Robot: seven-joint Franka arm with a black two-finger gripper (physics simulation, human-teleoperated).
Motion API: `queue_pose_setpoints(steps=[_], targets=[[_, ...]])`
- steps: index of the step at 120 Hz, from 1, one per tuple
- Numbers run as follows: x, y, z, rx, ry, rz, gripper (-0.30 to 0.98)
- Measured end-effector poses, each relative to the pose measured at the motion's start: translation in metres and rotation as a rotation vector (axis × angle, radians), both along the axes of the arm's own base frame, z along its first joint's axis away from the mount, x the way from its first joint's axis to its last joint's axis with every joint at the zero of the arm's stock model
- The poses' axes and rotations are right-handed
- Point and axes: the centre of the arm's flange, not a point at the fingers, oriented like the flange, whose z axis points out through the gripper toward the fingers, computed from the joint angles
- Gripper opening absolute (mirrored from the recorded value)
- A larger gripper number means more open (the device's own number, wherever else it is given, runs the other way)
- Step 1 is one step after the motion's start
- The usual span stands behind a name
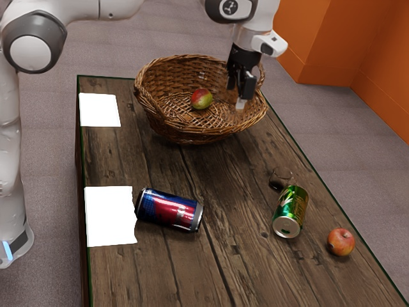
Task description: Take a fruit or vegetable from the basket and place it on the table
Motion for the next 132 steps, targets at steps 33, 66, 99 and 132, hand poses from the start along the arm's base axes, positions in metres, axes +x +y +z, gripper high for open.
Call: queue_pose_setpoints(steps=[33,66,99,132], targets=[[0.005,0.012,0.002,0.001,-0.020,0.012,0.69],[-0.002,0.023,0.020,-0.036,-0.031,0.251,0.69],[0.075,0.171,-0.066,0.071,0.017,0.614,0.69],[0.089,0.222,-0.100,0.082,0.016,0.662,0.69]])
